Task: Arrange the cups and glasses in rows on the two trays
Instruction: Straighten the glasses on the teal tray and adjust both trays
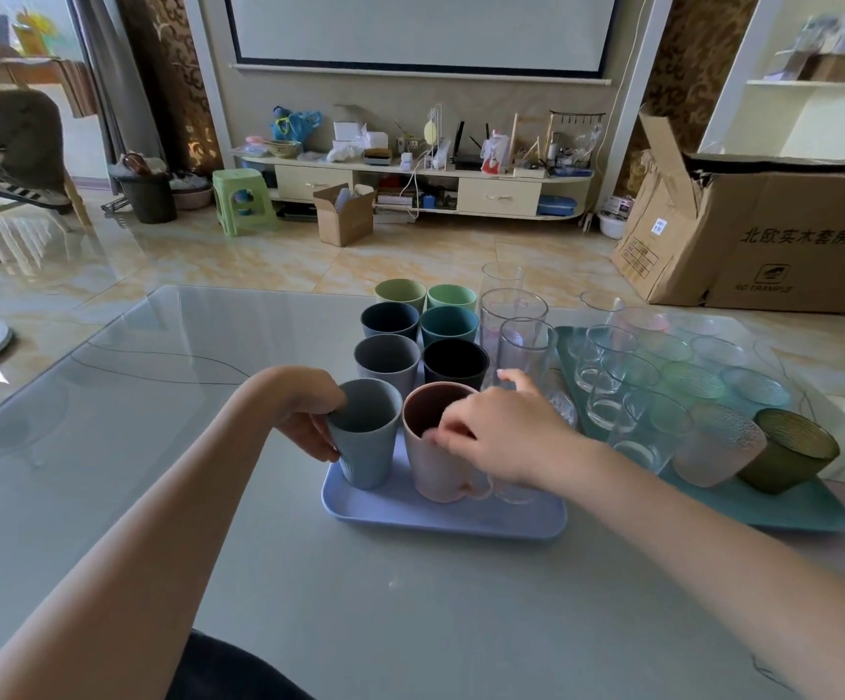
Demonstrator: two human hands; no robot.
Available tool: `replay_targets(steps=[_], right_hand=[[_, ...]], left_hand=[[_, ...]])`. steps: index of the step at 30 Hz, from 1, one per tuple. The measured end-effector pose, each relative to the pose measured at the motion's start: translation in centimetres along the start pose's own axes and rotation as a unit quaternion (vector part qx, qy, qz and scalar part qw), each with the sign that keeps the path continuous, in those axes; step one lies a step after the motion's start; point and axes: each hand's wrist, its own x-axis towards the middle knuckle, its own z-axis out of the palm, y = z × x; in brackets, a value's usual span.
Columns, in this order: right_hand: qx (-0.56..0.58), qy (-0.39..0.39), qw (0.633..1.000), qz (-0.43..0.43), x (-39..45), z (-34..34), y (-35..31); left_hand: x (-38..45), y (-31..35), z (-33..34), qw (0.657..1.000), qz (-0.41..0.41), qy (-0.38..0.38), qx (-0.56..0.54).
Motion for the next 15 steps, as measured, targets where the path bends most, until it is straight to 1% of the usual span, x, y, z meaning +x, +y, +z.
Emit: replay_targets(steps=[2, 3, 4, 5, 7, 8, 9, 10, 11, 13, 15], right_hand=[[0.074, 0.062, 0.995, 0.017, 1.3, -0.4, 0.6], [0.094, 0.095, 0.991, 0.030, 2.3, -0.5, 1.1], [0.104, 0.119, 0.986, 0.045, 3.3, -0.5, 1.5], [0.106, 0.129, 0.984, 0.060, 4.3, -0.5, 1.9], [0.089, 0.111, 0.986, 0.084, 6.0, -0.3, 2.3], [0.070, 0.092, 0.989, 0.092, 6.7, -0.2, 2.4], [0.054, 0.071, 0.991, 0.101, 7.3, 0.1, 2.4], [0.047, 0.056, 0.991, 0.109, 7.8, 0.4, 2.5], [0.050, 0.045, 0.991, 0.116, 8.3, 0.7, 2.7], [0.077, 0.035, 0.989, 0.118, 9.0, 1.3, 2.8], [0.114, 0.027, 0.987, 0.108, 9.4, 1.7, 2.8]], left_hand=[[-0.2, 0.0, -0.7, 1.000, -0.002, -0.012, -0.005], [0.0, 0.0, -1.1, 1.000, 0.006, 0.000, -0.020], [0.2, 0.2, -1.4, 0.999, 0.021, 0.030, -0.039], [0.4, 0.4, -1.4, 0.995, 0.045, 0.076, -0.054], [0.9, 0.9, -1.2, 0.975, 0.127, 0.172, -0.056], [1.1, 1.1, -0.9, 0.964, 0.179, 0.192, -0.045], [1.4, 1.4, -0.6, 0.957, 0.219, 0.189, -0.033], [1.5, 1.6, -0.4, 0.956, 0.235, 0.174, -0.020], [1.7, 1.8, -0.1, 0.961, 0.229, 0.157, -0.004], [2.1, 1.7, 0.2, 0.972, 0.194, 0.130, 0.026], [2.6, 1.5, 0.1, 0.979, 0.167, 0.115, 0.017]])
